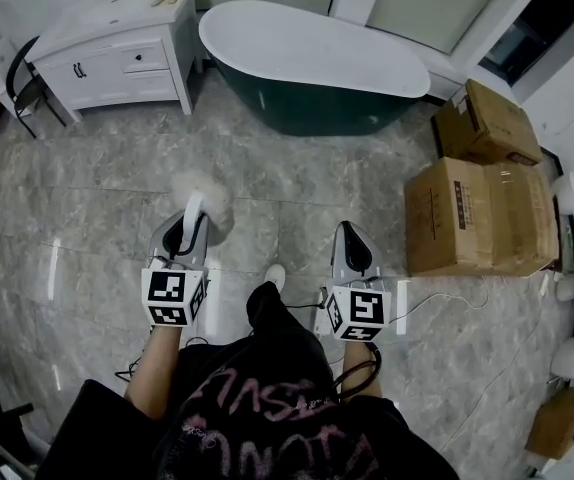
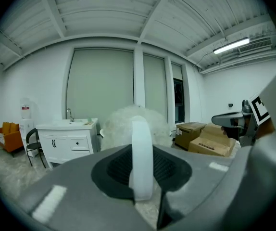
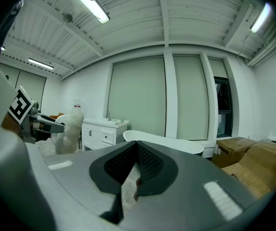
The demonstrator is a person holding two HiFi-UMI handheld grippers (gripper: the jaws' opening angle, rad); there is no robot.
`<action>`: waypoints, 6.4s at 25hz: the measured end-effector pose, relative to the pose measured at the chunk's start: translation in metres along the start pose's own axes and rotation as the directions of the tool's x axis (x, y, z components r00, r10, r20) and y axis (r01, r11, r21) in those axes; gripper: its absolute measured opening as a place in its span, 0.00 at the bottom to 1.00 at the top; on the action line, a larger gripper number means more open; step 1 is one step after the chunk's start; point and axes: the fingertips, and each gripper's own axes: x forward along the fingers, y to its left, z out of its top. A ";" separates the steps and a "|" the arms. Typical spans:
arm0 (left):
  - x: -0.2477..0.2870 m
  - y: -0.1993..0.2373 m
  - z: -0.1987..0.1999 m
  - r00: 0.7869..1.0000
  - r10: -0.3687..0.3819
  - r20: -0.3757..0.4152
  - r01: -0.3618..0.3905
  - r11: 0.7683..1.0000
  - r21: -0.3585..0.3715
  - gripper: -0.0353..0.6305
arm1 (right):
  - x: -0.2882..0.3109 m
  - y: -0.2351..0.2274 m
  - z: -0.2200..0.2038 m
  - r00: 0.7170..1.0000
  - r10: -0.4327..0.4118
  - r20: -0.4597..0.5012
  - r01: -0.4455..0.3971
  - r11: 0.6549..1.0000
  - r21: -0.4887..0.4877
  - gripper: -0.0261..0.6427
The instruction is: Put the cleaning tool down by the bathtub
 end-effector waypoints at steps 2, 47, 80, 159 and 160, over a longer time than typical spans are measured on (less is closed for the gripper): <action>0.022 0.003 0.001 1.000 0.003 -0.017 -0.003 1.000 -0.005 0.18 | 0.022 -0.012 -0.002 1.000 0.005 -0.015 -0.005 1.000 0.004 0.06; 0.299 0.007 0.049 0.984 -0.111 -0.138 0.120 0.991 0.059 0.18 | 0.248 -0.142 -0.002 0.994 -0.025 -0.103 0.031 0.998 0.062 0.06; 0.513 0.032 -0.113 0.882 -0.220 -0.417 0.212 0.975 -0.067 0.18 | 0.421 -0.174 -0.141 0.947 -0.113 -0.299 0.163 0.976 0.147 0.06; 0.758 -0.015 -0.514 0.838 -0.148 -0.525 0.191 0.981 0.029 0.18 | 0.577 -0.242 -0.614 0.900 0.017 -0.436 0.107 0.960 0.259 0.06; 0.761 -0.014 -0.521 0.839 -0.146 -0.524 0.189 0.982 0.028 0.18 | 0.579 -0.241 -0.621 0.900 0.022 -0.436 0.101 0.961 0.257 0.06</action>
